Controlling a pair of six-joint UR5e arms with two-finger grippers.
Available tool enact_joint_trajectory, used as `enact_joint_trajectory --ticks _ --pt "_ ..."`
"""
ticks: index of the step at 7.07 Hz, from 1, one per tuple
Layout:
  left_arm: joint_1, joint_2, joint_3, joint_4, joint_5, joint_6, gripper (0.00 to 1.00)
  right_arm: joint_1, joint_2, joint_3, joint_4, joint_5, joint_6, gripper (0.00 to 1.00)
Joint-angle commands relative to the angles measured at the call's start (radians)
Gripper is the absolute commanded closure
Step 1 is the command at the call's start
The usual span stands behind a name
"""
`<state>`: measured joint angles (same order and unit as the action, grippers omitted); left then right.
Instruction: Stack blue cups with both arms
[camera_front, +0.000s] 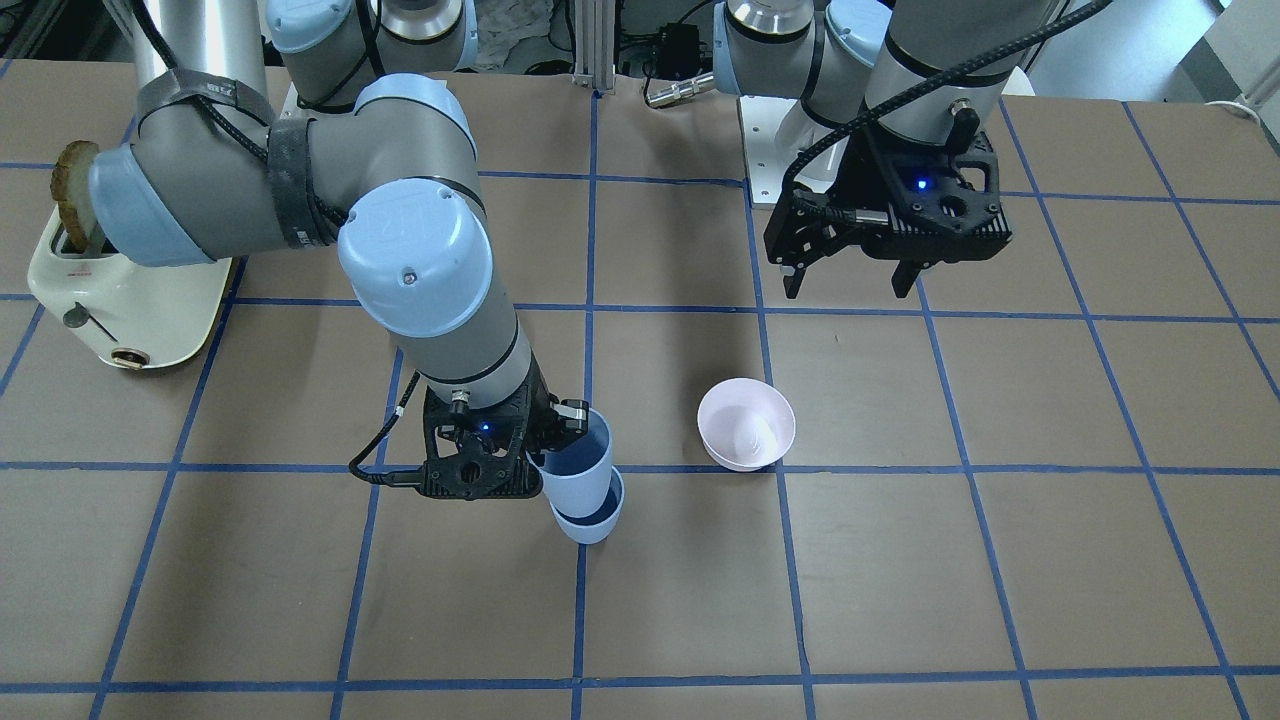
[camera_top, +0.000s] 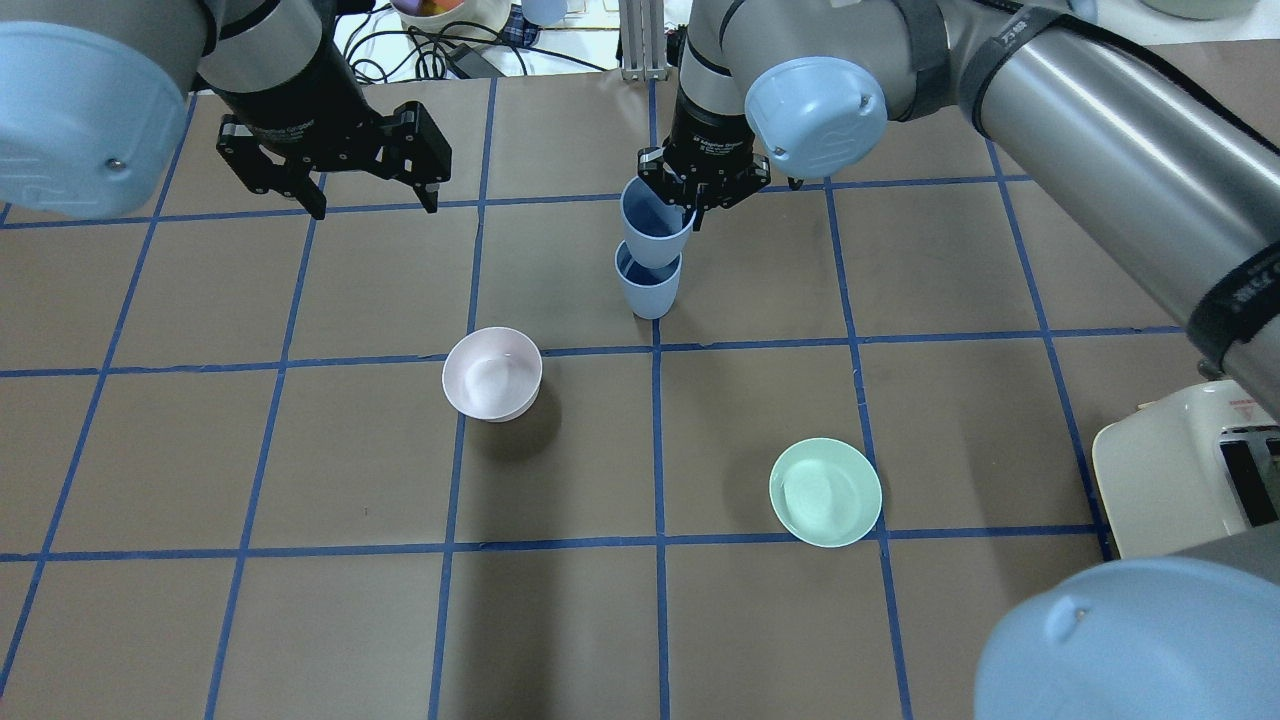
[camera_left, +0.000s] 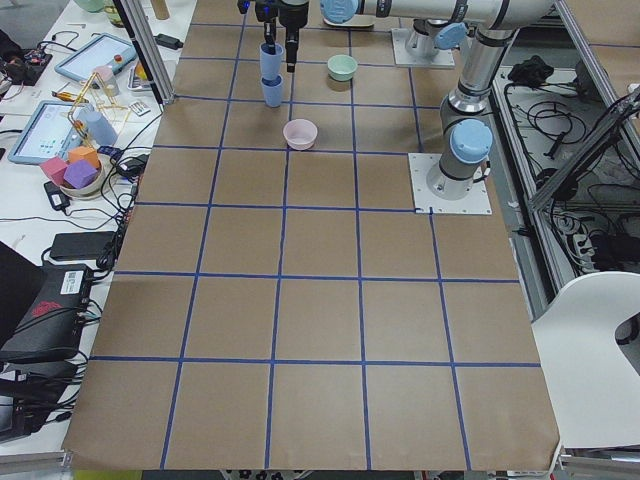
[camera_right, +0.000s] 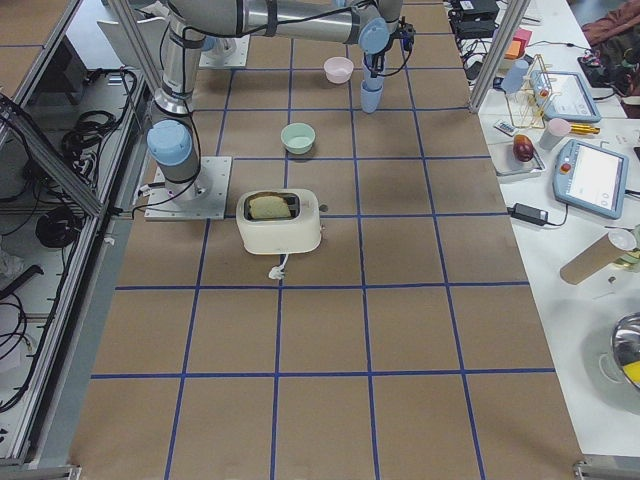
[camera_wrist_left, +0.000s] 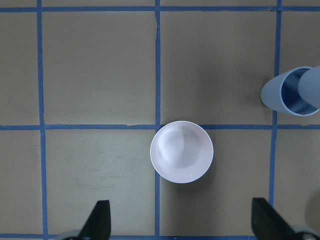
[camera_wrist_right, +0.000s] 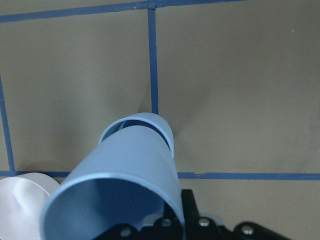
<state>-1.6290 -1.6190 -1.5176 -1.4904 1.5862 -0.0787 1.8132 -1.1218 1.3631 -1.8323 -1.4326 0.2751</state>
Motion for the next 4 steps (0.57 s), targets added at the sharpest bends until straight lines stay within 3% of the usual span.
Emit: enact_joint_trajectory --ticks 1,2,3,4 --pt "0.0 0.002 -0.004 -0.001 0.0 -0.001 0.0 0.0 0.013 0.001 0.002 0.001 -0.002 1.0" --pt "0.0 0.004 -0.006 -0.001 0.0 -0.001 0.0 0.0 0.014 0.002 0.004 0.003 -0.002 1.0" --pt "0.0 0.005 -0.007 -0.001 0.0 -0.001 0.0 0.0 0.019 0.001 0.002 0.001 -0.002 0.94" --pt "0.0 0.005 -0.007 -0.001 0.0 -0.001 0.0 0.0 0.023 0.001 -0.01 0.0 -0.002 0.34"
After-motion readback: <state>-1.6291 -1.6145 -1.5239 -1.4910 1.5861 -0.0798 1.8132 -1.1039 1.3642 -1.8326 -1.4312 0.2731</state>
